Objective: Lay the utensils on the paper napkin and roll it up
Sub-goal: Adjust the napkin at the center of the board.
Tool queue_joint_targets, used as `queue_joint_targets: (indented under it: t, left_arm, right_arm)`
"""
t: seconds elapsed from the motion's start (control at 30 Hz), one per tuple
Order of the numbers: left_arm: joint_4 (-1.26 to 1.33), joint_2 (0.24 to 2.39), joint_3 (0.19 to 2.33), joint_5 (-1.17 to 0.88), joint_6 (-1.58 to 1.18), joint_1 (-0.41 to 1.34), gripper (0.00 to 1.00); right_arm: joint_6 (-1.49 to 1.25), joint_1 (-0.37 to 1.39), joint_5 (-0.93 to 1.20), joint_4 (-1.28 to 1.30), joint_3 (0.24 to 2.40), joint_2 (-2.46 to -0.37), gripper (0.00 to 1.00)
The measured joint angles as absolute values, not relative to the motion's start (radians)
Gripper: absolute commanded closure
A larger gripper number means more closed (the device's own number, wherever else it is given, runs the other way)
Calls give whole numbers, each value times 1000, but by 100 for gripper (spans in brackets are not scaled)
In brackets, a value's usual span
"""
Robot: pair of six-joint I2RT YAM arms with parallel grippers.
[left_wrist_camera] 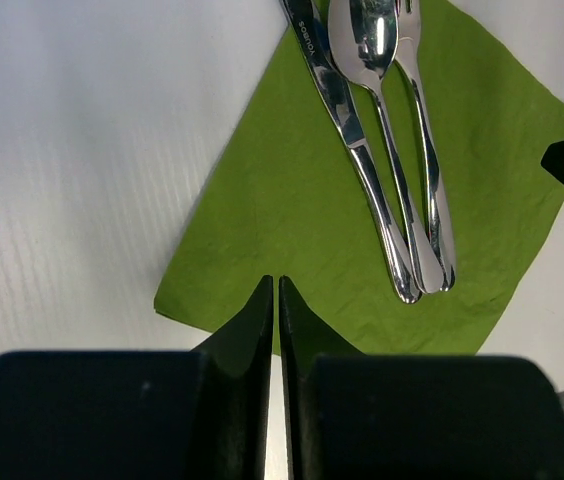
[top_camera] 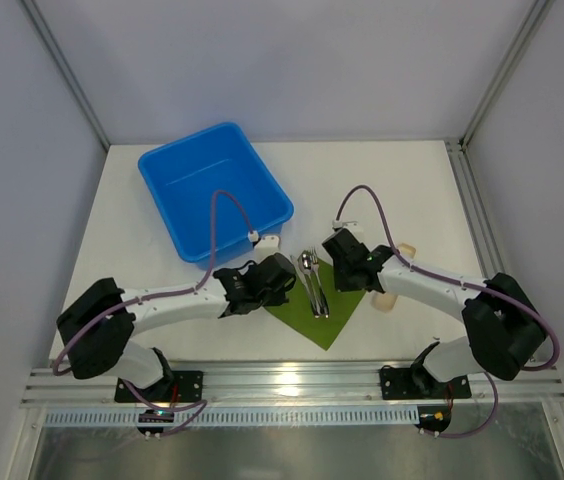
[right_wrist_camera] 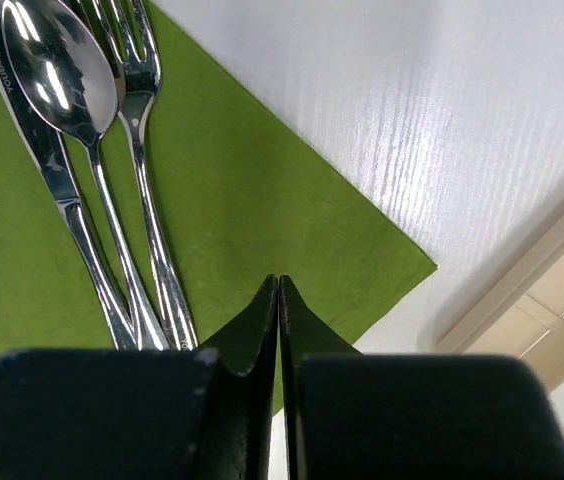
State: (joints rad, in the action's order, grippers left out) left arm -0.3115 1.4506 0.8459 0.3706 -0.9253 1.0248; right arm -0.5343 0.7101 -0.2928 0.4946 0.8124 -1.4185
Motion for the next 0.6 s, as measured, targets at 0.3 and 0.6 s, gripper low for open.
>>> queue_joint_targets:
  t: [0.3,0.6]
  left_arm:
    - [-255,1509,840,363,-936,1010,97]
    - [-232,1498,800,354,-943,1003,94]
  right_arm:
    - [-560,710,-264,471,762,-1431,96]
    - [-582,714,-253,459,748,-1459,96]
